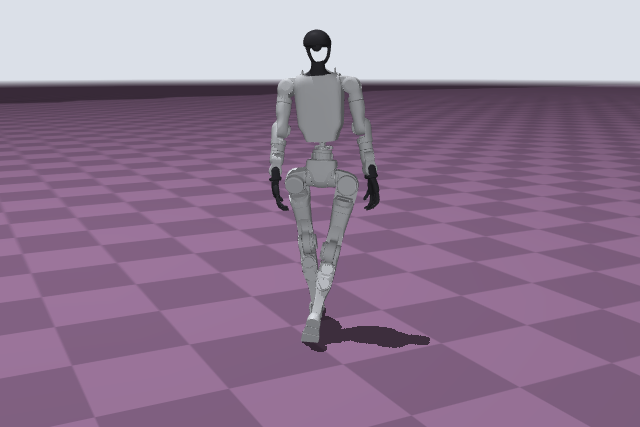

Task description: Walk run

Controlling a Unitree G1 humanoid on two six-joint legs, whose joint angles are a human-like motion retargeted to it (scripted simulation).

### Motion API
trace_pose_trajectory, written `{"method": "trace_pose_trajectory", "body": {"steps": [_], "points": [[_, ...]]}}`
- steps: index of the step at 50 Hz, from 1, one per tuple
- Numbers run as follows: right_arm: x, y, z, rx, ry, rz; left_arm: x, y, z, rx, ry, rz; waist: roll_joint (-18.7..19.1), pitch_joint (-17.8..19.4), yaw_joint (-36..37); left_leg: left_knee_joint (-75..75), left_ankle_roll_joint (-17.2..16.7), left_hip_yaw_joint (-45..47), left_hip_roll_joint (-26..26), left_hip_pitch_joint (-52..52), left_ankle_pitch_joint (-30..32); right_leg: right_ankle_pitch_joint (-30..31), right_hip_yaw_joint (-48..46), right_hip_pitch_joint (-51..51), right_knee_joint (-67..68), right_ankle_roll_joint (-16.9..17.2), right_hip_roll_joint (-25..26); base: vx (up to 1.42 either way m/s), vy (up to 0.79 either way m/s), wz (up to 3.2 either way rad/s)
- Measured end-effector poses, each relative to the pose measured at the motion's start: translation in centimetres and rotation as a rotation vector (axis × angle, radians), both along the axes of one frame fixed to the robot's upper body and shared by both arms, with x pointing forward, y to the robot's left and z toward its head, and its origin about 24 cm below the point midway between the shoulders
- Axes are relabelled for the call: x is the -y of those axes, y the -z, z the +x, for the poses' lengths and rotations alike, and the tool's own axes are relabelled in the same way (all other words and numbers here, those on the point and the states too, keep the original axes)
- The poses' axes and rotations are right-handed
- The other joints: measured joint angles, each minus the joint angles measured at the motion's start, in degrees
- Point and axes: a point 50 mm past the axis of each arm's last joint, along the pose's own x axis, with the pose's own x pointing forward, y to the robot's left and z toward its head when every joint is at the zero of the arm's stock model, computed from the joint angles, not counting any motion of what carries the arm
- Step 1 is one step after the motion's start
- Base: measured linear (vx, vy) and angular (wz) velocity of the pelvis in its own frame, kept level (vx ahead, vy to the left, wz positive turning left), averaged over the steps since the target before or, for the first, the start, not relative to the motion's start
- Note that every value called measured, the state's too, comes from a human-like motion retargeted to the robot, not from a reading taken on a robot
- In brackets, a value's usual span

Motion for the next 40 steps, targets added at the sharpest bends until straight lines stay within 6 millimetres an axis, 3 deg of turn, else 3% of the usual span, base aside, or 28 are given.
{"method": "trace_pose_trajectory", "body": {"steps": [3, 5, 7, 9, 12, 16, 20, 22, 23, 24, 27, 28, 30, 33, 35, 38, 40], "points": [[-0.6, -0.2, -1.7, -0.046, 0.054, 0.039, -0.6, 0.8, 3.3, 0.086, -0.049, 0.084, -0.7, 1.3, -1.9, -1.0, 1.8, 4.1, -1.7, 7.3, -4.4, 2.2, -6.1, -7.5, 21.6, 6.9, -3.9, 0.75, -0.07, -0.25], [-1.3, -0.2, -2.2, -0.081, 0.064, 0.091, -1.1, 1.3, 6.3, 0.176, -0.084, 0.144, 3.1, 0.9, 0.1, -2.0, 0.9, 3.8, 2.9, 8.9, -5.9, 2.2, -8.9, -10.6, 21.3, 3.2, -2.1, 0.68, -0.03, -1.26], [-1.4, -0.1, -2.4, -0.090, 0.074, 0.104, -1.3, 1.6, 10.0, 0.295, -0.104, 0.168, 5.5, 0.9, -0.1, -2.2, 0.6, 5.7, 5.1, 10.5, -7.3, -4.5, -12.1, -15.3, 22.9, -1.5, -3.0, 0.70, 0.03, -0.53], [-1.3, -0.1, -2.3, -0.061, 0.087, 0.085, -1.3, 1.6, 13.9, 0.433, -0.093, 0.161, 6.9, 1.1, -3.5, -2.7, 0.4, 4.5, 5.0, 12.4, -8.3, -10.0, -13.2, -20.3, 22.8, -1.7, -3.7, 0.59, 0.04, 0.75], [-1.0, 0.0, -2.0, -0.021, 0.106, 0.048, -1.5, 0.8, 19.4, 0.635, -0.029, 0.126, 7.9, 1.5, -8.3, -3.0, 0.2, 2.6, 3.6, 15.0, -10.0, -16.2, -12.8, -26.3, 16.6, -0.2, -5.7, 0.63, 0.01, 0.84], [-1.2, 0.0, -1.8, -0.019, 0.144, 0.044, -2.6, -1.1, 25.3, 0.838, 0.136, 0.122, 6.8, 2.5, -12.5, -3.5, 0.1, 1.6, 0.5, 19.9, -12.5, -18.0, -11.7, -29.3, -0.5, 2.2, -11.4, 0.70, -0.10, 0.52], [-1.7, 0.1, -1.8, -0.029, 0.181, 0.071, -3.7, -2.8, 28.8, 0.922, 0.321, 0.180, 6.6, 3.7, -16.0, -4.1, -1.3, -0.1, -0.4, 25.6, -14.8, -21.9, -10.6, -32.1, -15.5, 2.3, -15.3, 0.62, -0.13, 0.61], [-1.8, 0.1, -1.9, -0.031, 0.176, 0.072, -3.9, -3.1, 29.5, 0.926, 0.387, 0.212, 6.8, 4.0, -16.8, -4.1, -2.4, -0.9, -0.3, 27.8, -15.5, -23.8, -7.9, -32.7, -20.5, 7.6, -15.4, 0.88, -0.28, 0.41], [-1.9, 0.1, -2.0, -0.034, 0.172, 0.068, -4.0, -3.2, 29.6, 0.920, 0.413, 0.224, 7.0, 4.1, -17.0, -3.8, -3.0, -1.2, -0.1, 28.8, -15.8, -24.2, -9.5, -32.6, -21.7, 10.0, -16.0, 0.79, -0.28, 0.26], [-1.9, 0.0, -2.2, -0.039, 0.166, 0.064, -3.9, -3.1, 29.4, 0.909, 0.433, 0.228, 7.2, 4.1, -17.1, -3.4, -3.6, -1.4, 0.1, 29.6, -15.6, -23.8, -10.0, -32.4, -21.4, 9.7, -16.0, 0.81, -0.31, 0.22], [-1.8, -0.1, -2.7, -0.071, 0.147, 0.053, -3.6, -2.1, 27.5, 0.847, 0.467, 0.198, 7.5, 3.0, -17.7, -1.0, -6.2, -2.1, 0.7, 31.0, -12.4, -22.7, -10.5, -31.7, -17.5, 5.1, -14.9, 0.95, -0.39, 0.38], [-1.8, -0.2, -3.0, -0.086, 0.143, 0.052, -3.5, -1.7, 26.3, 0.818, 0.474, 0.176, 7.6, 2.6, -18.9, 0.4, -7.5, -3.1, 1.1, 31.3, -9.8, -19.7, -12.9, -31.0, -17.2, 5.0, -15.5, 0.92, -0.42, 0.86], [-1.7, -0.3, -3.4, -0.114, 0.146, 0.051, -3.1, -0.6, 23.2, 0.746, 0.477, 0.128, 8.3, 1.5, -20.8, 4.2, -10.6, -4.7, 2.4, 30.9, -1.1, -18.0, -7.6, -29.8, -15.8, 2.8, -13.7, 0.99, -0.47, 0.80], [-1.6, -0.4, -3.5, -0.132, 0.193, 0.062, -2.2, 1.0, 17.2, 0.559, 0.453, 0.073, 7.4, 1.2, -20.0, 17.0, -13.9, -4.4, 2.7, 27.2, 14.1, -21.0, -7.5, -25.3, -14.4, 0.9, -14.6, 0.88, -0.36, 0.25], [-1.4, -0.3, -2.6, -0.114, 0.206, 0.072, -1.9, 1.4, 13.5, 0.426, 0.421, 0.043, 4.6, 0.8, -18.4, 27.6, -12.6, -0.9, 1.8, 23.2, 20.0, -21.6, -13.0, -21.9, -15.4, 0.8, -17.9, 0.80, -0.31, -0.20], [-0.8, 0.0, 0.0, -0.036, 0.201, 0.052, -1.8, 1.4, 9.2, 0.281, 0.385, -0.023, 2.9, 0.5, -17.3, 38.8, -7.8, 7.1, 7.5, 17.0, 14.3, -24.6, -8.7, -18.9, -15.7, -0.2, -16.6, 0.72, -0.27, 0.31], [-0.1, 0.1, 2.1, 0.035, 0.179, 0.032, -1.5, 1.2, 6.7, 0.209, 0.350, -0.048, 3.2, 1.4, -18.7, 43.5, -5.6, 7.4, 10.6, 11.7, 10.4, -24.8, -15.8, -15.4, -18.0, -0.2, -16.9, 0.60, -0.21, 0.65]]}}
